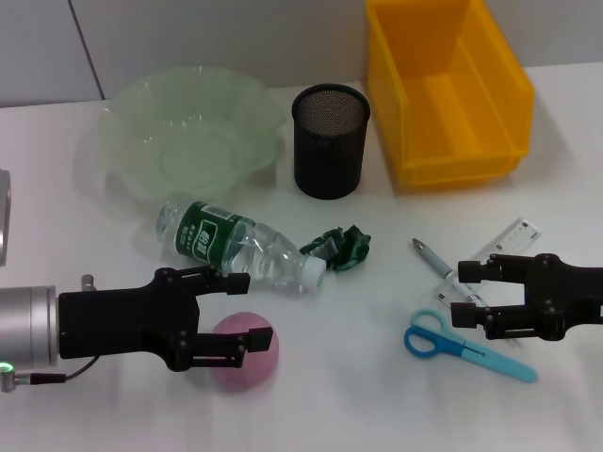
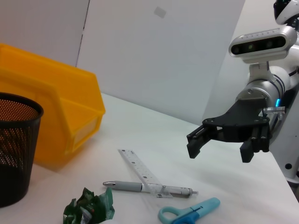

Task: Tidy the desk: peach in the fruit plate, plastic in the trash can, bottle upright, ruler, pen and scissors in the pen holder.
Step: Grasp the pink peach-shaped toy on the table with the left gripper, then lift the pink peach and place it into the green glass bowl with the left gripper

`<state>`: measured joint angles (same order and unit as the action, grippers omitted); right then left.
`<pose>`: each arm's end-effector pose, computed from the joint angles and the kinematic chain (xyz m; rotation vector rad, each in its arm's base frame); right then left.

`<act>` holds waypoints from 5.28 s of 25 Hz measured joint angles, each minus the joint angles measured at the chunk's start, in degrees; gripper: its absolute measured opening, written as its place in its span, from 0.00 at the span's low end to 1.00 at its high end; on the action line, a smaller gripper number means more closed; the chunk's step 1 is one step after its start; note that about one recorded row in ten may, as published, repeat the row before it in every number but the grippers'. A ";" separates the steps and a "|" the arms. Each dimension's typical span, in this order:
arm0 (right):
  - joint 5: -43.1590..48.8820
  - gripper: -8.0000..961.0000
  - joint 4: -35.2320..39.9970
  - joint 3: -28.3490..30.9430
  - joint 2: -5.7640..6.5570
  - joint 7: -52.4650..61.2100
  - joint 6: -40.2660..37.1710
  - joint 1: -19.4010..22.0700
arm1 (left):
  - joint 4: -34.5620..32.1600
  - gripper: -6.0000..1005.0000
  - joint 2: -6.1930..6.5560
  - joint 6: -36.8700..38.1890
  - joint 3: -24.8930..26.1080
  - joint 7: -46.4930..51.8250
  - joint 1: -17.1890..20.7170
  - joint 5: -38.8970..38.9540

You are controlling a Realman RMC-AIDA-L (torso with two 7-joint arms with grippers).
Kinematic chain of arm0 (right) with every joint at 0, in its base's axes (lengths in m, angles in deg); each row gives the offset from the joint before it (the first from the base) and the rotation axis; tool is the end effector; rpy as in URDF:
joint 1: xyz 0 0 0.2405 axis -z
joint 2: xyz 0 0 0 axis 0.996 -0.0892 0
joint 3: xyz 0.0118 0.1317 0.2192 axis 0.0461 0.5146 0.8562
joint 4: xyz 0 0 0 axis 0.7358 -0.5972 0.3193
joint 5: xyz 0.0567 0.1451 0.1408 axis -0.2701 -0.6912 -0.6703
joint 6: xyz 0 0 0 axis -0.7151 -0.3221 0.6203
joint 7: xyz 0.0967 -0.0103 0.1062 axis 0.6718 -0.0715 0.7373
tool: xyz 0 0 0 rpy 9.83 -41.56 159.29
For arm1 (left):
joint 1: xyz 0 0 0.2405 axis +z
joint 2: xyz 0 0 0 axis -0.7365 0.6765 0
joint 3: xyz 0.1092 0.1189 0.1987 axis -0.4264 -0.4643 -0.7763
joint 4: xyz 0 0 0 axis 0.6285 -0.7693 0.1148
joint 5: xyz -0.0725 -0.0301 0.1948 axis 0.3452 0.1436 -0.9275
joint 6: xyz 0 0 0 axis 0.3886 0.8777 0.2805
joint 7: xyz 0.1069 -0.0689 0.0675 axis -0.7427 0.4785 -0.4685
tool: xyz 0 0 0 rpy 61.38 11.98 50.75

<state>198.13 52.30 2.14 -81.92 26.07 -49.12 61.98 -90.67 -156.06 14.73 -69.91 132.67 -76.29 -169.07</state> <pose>0.3127 0.2741 0.0330 -2.7336 0.8965 0.7753 -0.2522 0.3004 -0.0352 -2.9515 -0.5516 -0.7445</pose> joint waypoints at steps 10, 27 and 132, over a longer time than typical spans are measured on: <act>0.00 0.87 0.00 -0.06 0.00 0.00 -0.09 -0.14 | -0.04 0.82 0.03 -0.01 0.00 -0.09 0.20 0.00; 0.49 0.87 0.01 -0.02 0.10 0.66 0.08 0.06 | -11.40 0.81 -0.74 -2.67 -0.72 -1.92 -2.40 -1.21; 3.79 0.87 0.21 6.87 1.32 8.58 -0.09 -0.31 | -19.44 0.26 -1.29 -1.00 6.29 17.74 -9.41 -16.01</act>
<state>201.93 52.51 9.01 -80.60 34.65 -49.21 61.67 -110.11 -157.35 13.73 -63.62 150.40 -85.70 -185.08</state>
